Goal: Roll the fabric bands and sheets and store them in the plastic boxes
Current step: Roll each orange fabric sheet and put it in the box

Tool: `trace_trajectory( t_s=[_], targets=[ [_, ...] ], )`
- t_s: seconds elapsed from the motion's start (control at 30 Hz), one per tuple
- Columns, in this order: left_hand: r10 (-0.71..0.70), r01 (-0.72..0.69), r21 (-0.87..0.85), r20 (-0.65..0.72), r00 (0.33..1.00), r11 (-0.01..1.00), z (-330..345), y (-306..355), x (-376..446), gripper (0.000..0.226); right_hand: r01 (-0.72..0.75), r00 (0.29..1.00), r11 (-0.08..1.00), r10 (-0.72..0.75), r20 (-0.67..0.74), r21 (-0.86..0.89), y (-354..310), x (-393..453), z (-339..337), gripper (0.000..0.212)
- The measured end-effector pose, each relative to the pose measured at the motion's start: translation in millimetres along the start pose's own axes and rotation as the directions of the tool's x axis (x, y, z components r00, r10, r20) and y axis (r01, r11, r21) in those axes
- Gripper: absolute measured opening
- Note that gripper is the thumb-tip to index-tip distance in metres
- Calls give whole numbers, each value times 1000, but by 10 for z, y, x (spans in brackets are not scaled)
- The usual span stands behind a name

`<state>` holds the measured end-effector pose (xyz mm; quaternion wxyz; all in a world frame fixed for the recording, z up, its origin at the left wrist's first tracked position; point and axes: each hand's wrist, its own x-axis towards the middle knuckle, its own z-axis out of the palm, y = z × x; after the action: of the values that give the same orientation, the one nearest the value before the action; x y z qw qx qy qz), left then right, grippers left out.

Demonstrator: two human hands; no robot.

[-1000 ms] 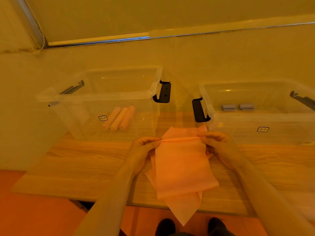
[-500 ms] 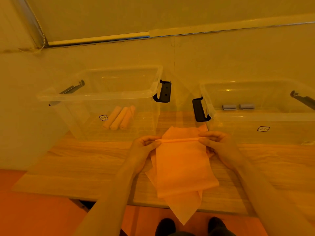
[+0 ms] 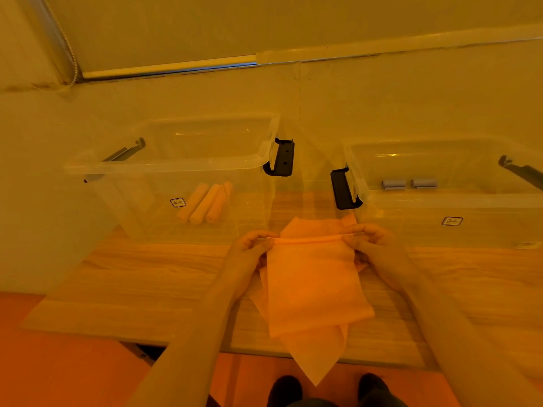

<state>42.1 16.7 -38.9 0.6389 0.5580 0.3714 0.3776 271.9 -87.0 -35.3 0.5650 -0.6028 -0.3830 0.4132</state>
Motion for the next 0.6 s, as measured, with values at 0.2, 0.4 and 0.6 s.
trace_trajectory(
  t_s=[0.2,0.4,0.6],
  targets=[
    [-41,38,-156,-22,999,987,10,18,15,18,7,1000,996,-8,19,93,17,-2,-15,15],
    [-5,3,-79,-16,1000,997,-8,-37,30,16,22,999,998,-23,28,62,3,-15,0,12],
    [4,-5,-20,-42,999,1000,5,-42,16,5,24,1000,999,-24,-6,25,13,4,-8,19]
  ],
)
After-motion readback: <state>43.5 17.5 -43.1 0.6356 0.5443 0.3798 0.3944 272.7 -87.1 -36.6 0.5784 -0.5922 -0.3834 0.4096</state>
